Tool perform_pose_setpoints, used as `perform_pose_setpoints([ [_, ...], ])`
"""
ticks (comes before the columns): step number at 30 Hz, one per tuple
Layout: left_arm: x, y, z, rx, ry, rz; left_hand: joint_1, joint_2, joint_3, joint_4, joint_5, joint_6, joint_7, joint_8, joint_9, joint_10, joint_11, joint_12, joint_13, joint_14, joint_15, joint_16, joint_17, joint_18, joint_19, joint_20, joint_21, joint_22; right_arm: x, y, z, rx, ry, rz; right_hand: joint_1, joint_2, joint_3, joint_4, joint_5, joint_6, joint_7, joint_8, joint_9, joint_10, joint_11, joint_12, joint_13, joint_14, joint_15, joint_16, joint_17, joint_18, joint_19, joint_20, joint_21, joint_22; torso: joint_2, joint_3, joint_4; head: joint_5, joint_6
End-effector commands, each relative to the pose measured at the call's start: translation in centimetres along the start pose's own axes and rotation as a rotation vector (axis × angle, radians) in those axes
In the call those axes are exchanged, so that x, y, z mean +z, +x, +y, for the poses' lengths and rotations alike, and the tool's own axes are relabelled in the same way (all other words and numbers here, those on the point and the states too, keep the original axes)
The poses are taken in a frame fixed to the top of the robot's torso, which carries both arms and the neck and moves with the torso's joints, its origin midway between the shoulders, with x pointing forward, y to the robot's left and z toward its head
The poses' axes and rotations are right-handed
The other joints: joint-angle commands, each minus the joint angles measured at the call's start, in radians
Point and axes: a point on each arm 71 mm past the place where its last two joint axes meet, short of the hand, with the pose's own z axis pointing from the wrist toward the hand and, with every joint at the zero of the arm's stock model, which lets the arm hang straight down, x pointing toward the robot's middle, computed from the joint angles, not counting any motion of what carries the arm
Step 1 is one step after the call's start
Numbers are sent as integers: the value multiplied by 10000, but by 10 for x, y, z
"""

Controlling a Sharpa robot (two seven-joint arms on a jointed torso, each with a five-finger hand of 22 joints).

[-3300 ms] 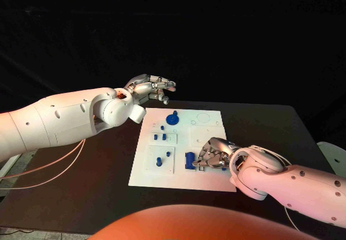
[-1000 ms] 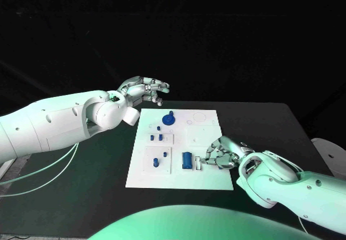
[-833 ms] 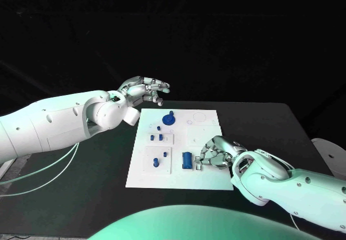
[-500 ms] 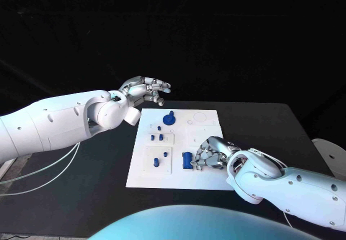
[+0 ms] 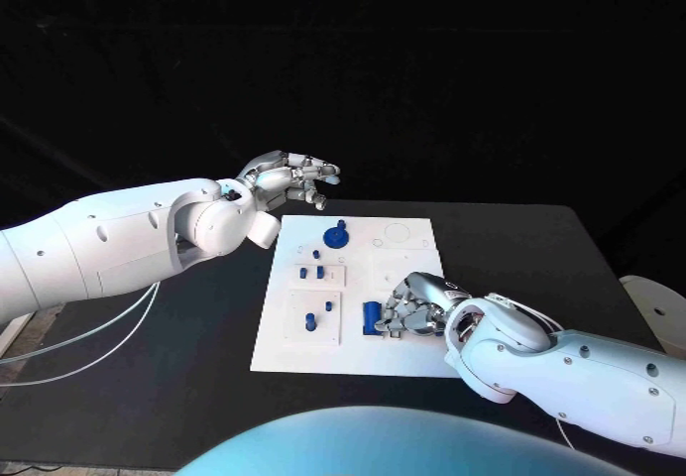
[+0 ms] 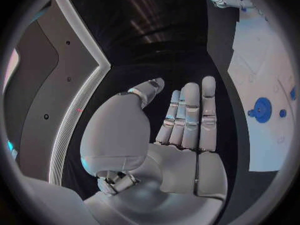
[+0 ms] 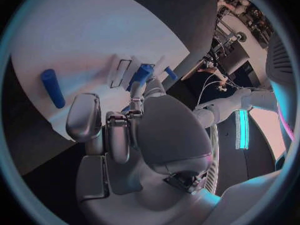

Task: Assemble the parts on the task board

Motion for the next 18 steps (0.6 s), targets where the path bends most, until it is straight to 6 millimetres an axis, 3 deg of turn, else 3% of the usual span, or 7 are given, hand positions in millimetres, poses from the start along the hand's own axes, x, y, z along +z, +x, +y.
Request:
perform_pose_setpoints([
  [1, 1, 3, -1, -11, 105, 172, -4, 62, 3, -16, 14, -47, -12, 57, -17, -82, 5, 54, 13, -69, -17, 65, -13, 90, 38, 5, -55, 8, 1, 3, 0, -283, 35, 186, 107, -11, -67, -17, -48, 81, -4, 69, 25, 505, -118, -59, 1592, 989, -74, 35, 2383, -17, 27, -78, 57, 1264, -3, -3, 0, 8, 1],
  [10, 1, 2, -1, -3, 98, 163, 6, 58, 3, -19, 13, -60, -13, 100, -24, -124, 7, 136, 22, -106, -13, 81, -38, 90, 27, 9, -81, 17, 2, 0, -4, -321, 100, -42, 155, 16, -69, -12, -11, 91, -21, 89, 68, 516, -135, -42, 1609, 988, -90, 34, 2377, -19, 33, -94, 65, 1270, 0, -2, 6, 24, 1],
  [18, 0, 1, -1, 3, 93, 139, 6, 58, 3, -19, 13, -60, -13, 100, -24, -124, 7, 136, 22, -106, -13, 81, -38, 90, 27, 9, -81, 17, -13, -9, -10, -73, 31, -572, 157, 7, -138, 19, 168, 30, -17, 80, 140, 495, -141, -88, 1572, 988, -107, 33, 2375, -16, 31, -118, 29, 1268, -12, 0, -8, 13, 1],
])
